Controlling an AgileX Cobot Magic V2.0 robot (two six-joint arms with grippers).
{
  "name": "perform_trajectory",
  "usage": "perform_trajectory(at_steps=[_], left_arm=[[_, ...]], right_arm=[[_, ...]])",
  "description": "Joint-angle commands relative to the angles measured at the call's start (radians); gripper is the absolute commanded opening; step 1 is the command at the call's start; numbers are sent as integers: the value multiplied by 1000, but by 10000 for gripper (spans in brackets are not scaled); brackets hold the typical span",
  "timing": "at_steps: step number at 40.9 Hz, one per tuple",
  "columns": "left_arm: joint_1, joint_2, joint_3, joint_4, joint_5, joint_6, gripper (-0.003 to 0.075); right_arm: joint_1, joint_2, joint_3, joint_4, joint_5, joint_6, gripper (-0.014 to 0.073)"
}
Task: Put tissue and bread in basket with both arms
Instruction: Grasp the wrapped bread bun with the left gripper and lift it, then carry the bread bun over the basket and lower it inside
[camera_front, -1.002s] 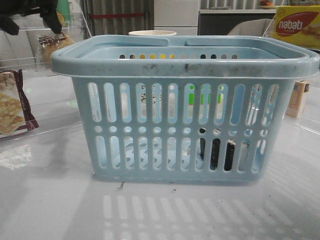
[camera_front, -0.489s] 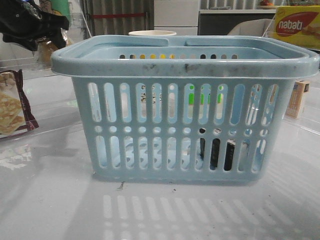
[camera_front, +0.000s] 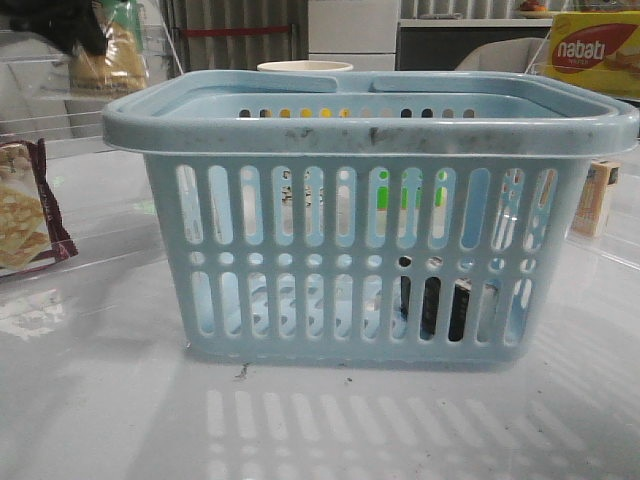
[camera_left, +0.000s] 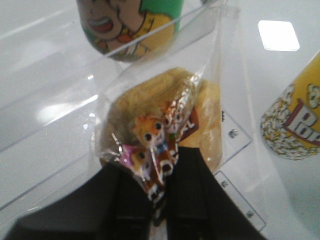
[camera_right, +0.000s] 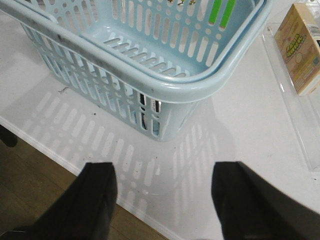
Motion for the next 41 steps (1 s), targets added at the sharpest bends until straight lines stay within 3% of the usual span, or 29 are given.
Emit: perform_trajectory(at_steps=[1,4,8,17,26,37,41], left_arm=[[-20,-125,-42,-24,-40,0,90],[-38,-166,-42,-24,-18,27,90],[-84,-219,-42,-35,19,161,90],[-270,-279,-42,-35,183,366,90],[-434,-256,-3,-35,300,400,90],[-511,-168,33,-35,298,400,94],[-511,-136,33,-39,292,400,188]], right_arm=[[-2,3,-25,-15,-71,-4,517],[-2,3,-25,-15,-71,-4,517],[-2,3,-25,-15,-71,-4,517],[-2,3,-25,-15,-71,-4,517],[-2,3,-25,-15,-71,-4,517],[-2,3,-25,-15,-71,-4,517],[-2,3,-25,-15,-71,-4,517]])
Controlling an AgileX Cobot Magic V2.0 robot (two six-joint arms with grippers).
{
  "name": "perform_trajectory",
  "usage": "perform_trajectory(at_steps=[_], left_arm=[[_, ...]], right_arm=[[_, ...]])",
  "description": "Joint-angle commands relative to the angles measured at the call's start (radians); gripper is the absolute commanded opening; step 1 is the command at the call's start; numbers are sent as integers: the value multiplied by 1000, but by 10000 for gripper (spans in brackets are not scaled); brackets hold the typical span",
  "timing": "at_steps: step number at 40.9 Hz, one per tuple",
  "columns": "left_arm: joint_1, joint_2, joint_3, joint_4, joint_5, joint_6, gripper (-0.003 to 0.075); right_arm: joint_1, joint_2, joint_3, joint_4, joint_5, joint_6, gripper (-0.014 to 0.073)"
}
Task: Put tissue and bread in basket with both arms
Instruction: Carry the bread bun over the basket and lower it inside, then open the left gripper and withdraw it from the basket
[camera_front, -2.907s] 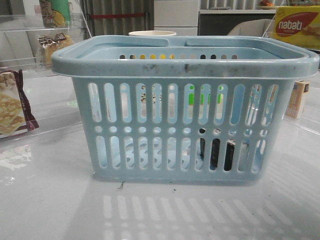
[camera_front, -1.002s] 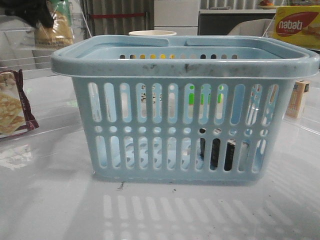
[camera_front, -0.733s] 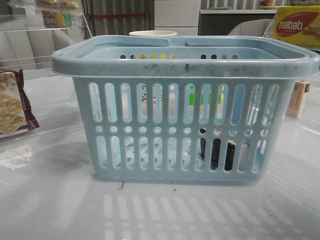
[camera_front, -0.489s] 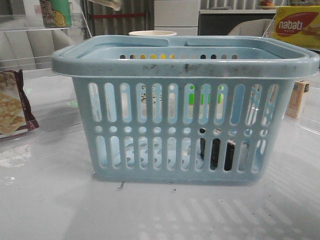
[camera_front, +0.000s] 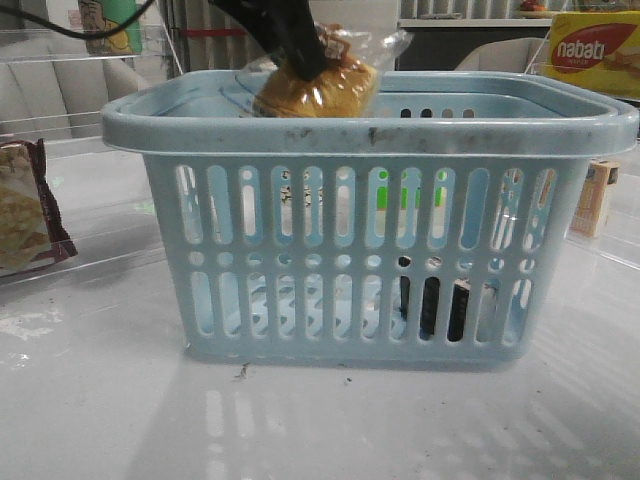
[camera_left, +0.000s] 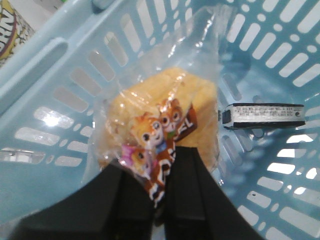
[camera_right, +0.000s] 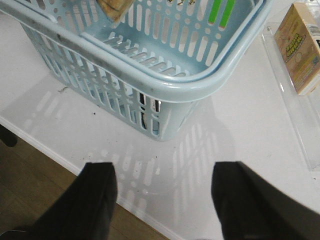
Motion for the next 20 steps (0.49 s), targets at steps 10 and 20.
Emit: perform_trajectory(at_steps=[10,20], left_arm=[[-6,-25,-27,-59,-70,-7,489],[-6,-155,-5,-155,0,-4,488]], right_arm=[[-2,3,-25,-15,-72,-4,517],[-2,3,-25,-15,-72,-4,517]])
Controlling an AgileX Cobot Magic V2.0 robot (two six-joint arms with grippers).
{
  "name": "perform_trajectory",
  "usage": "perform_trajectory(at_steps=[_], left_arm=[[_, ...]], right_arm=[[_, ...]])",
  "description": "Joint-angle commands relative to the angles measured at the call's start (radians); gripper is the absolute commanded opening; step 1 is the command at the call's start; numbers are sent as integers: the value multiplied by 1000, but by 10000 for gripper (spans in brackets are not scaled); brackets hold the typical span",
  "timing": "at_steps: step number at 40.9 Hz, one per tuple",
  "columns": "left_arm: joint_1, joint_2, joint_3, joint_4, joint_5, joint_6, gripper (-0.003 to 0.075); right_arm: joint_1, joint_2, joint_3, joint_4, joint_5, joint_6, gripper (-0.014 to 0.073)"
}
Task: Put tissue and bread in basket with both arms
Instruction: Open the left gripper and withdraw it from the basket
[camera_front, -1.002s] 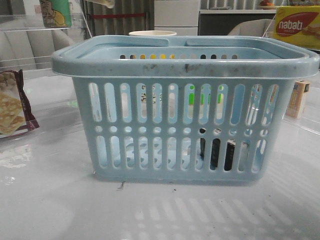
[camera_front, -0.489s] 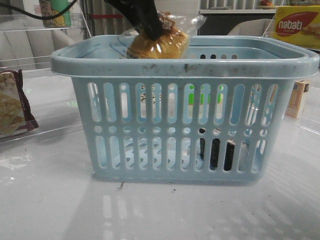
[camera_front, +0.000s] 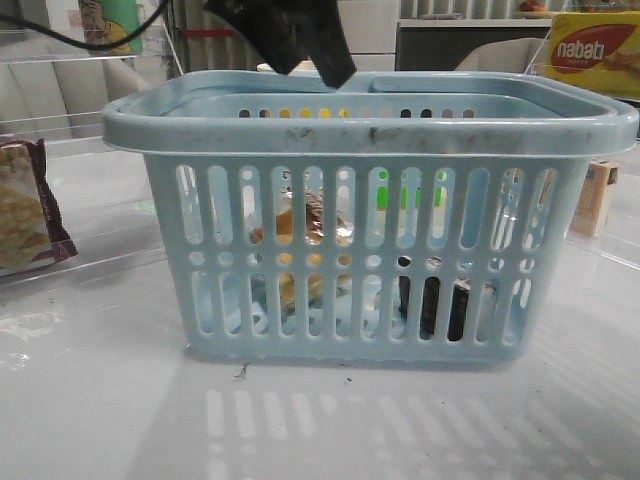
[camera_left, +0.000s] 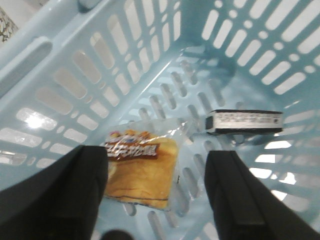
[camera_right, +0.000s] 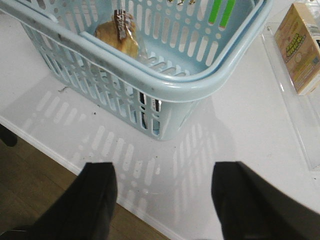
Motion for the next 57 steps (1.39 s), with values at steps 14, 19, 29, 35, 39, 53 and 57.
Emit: perform_trajectory(at_steps=[14,19,29,35,39,53,57], left_arm=[[-14,-435,288,-35,-27,-4,488],[-12,-542,405,6,-27,-40,488],[-12,-759,606,149,-27,-195,453],[-12,-899,718,149,-41,-227,452],[-12,-1001,799,150,-53,-256,452],[-12,-1287,994,152,-82,-271,452],[-12,-1317,1018,152,-98,-271,452]], right_arm=[[-2,3,-25,-15,-72,-4,517],[-2,3,-25,-15,-72,-4,517],[-2,3,-25,-15,-72,-4,517],[-2,3,-25,-15,-72,-4,517],[-2,3,-25,-15,-72,-4,517],[-2,3,-25,-17,-62,-4,517],[-2,3,-25,-22,-37,-4,517]])
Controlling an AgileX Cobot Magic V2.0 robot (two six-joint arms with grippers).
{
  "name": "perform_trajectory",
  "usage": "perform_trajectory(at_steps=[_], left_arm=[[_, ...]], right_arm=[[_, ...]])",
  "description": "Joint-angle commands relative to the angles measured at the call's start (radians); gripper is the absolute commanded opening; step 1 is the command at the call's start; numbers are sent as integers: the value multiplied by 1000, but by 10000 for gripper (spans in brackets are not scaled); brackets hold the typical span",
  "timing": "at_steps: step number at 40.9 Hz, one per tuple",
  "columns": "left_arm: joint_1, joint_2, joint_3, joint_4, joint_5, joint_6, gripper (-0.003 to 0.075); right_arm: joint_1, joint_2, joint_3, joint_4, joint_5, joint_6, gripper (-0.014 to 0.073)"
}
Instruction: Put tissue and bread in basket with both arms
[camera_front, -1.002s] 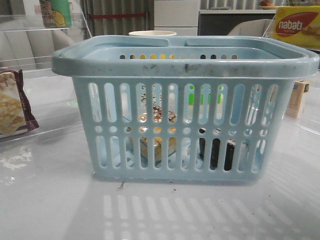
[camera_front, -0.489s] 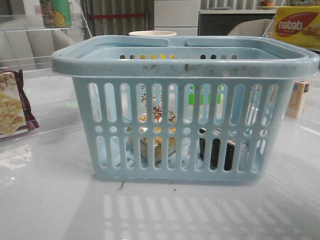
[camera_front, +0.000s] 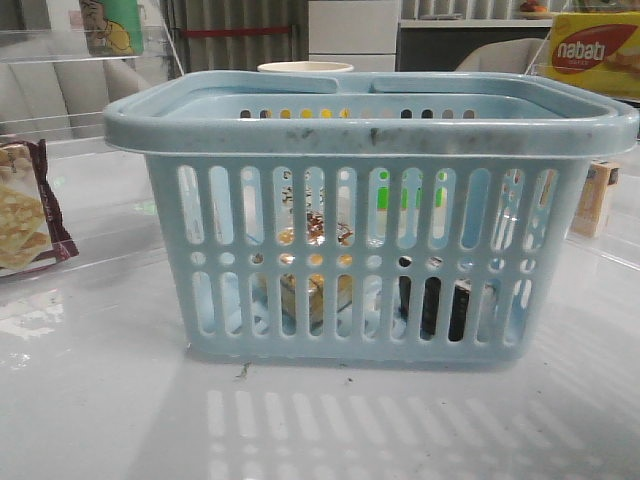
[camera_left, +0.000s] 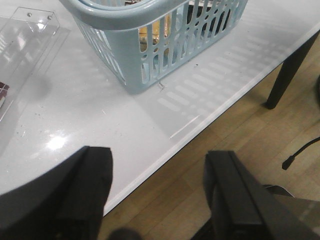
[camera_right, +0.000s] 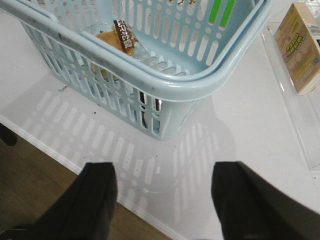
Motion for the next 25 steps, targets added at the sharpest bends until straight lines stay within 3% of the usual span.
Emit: perform_trajectory(at_steps=[1,6,10,22,25], left_arm=[[-4,-15,-5,-5,-98,-13,452],[-4,-17,16,-1,-126,-13,445],[-4,-17,23,2,-133,-13,389],[-4,-17,24,3,-131,-13,173],[-4,-17,24,3,-131,-13,134]], right_arm=[[-2,3,-25,-24,-36,-4,517],[-2,3,-15,-33,-11,-4,517],[-2,3,0,-39,-2,-4,488],[-2,3,12,-47,5,-4,78],[-2,3,12,-48,5,-4,59]])
